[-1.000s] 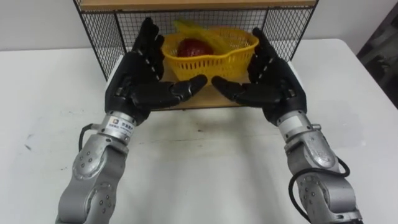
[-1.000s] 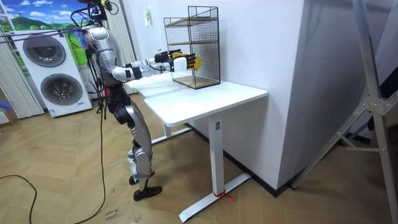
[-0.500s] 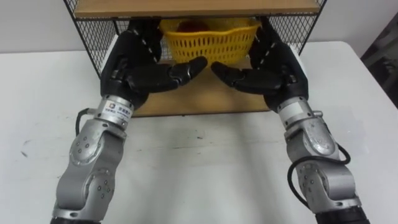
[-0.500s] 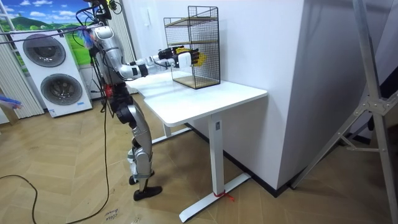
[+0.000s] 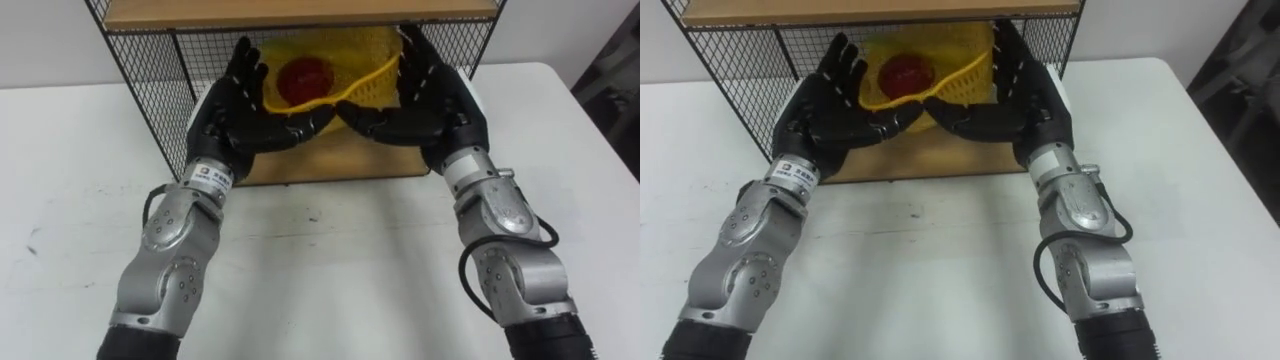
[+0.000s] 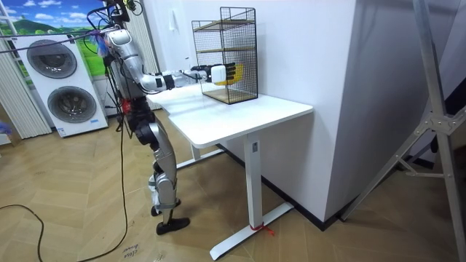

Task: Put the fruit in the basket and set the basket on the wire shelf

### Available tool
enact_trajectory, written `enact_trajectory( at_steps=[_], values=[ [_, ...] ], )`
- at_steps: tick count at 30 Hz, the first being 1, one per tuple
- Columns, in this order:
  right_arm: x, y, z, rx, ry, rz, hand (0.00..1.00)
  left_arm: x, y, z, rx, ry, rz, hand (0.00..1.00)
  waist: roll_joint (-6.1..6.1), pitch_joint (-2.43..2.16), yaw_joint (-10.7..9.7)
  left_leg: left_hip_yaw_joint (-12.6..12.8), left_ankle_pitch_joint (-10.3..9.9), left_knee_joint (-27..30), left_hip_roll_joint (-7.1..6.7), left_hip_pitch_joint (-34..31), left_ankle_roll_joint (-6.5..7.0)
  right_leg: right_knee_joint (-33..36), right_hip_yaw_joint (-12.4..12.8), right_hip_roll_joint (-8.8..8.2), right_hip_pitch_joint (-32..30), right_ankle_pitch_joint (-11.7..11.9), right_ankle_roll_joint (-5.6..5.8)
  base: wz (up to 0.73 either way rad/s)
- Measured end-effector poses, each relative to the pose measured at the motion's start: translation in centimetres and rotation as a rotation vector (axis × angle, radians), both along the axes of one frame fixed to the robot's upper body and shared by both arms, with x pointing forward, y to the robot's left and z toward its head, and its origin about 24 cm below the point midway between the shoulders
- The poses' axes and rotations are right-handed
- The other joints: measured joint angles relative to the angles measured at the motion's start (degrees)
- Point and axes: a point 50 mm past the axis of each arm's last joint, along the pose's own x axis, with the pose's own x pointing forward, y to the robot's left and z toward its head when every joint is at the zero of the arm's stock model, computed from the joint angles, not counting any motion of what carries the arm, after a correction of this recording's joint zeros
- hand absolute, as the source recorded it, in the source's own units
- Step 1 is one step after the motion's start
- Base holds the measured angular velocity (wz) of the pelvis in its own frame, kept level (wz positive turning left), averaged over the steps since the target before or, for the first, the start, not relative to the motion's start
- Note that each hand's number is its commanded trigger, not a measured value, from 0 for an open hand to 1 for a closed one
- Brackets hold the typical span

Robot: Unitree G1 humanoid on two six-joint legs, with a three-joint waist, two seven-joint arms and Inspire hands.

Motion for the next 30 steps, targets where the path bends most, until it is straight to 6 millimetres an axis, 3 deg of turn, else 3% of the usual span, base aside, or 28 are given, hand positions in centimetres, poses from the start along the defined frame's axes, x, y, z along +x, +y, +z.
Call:
enact_trajectory(
  at_steps=[4, 18, 27, 30],
  values=[
    [0.0, 0.0, -0.4, -0.004, 0.033, 0.003, 0.00, 0.0, 0.1, -0.3, 0.011, 0.032, 0.006, 0.00, 0.34, 0.22, 0.0, 0.1, 0.0, -0.1, 0.04, -0.3, 0.01, 0.2, -0.4, -0.02, -0.4, 0.0, 0.01, 0.02],
    [-0.2, 0.0, -2.5, -0.042, 0.131, 0.005, 0.00, -0.2, 0.5, -1.9, 0.041, 0.103, -0.018, 0.00, 0.26, 0.13, -0.1, 0.2, 0.1, -0.9, 0.06, 0.8, 0.01, -0.3, -0.6, -0.06, 0.6, 0.0, 0.00, 0.00],
    [-1.7, 0.1, -5.7, -0.046, 0.261, 0.017, 0.00, -0.3, 0.6, -2.4, 0.043, 0.125, -0.016, 0.00, 0.11, -0.35, 0.1, 0.7, 0.2, -0.8, 0.06, 1.2, 0.03, -0.1, -0.1, -0.03, 0.8, 0.1, -0.05, -0.02],
    [-1.7, 0.2, -5.8, -0.048, 0.266, 0.019, 0.00, -0.5, 0.6, -2.8, 0.043, 0.137, -0.017, 0.00, 0.21, -0.53, 0.2, 0.7, 0.3, -0.8, 0.09, 1.3, 0.08, 0.0, 0.0, 0.01, 0.8, 0.3, -0.08, 0.00]
  ],
)
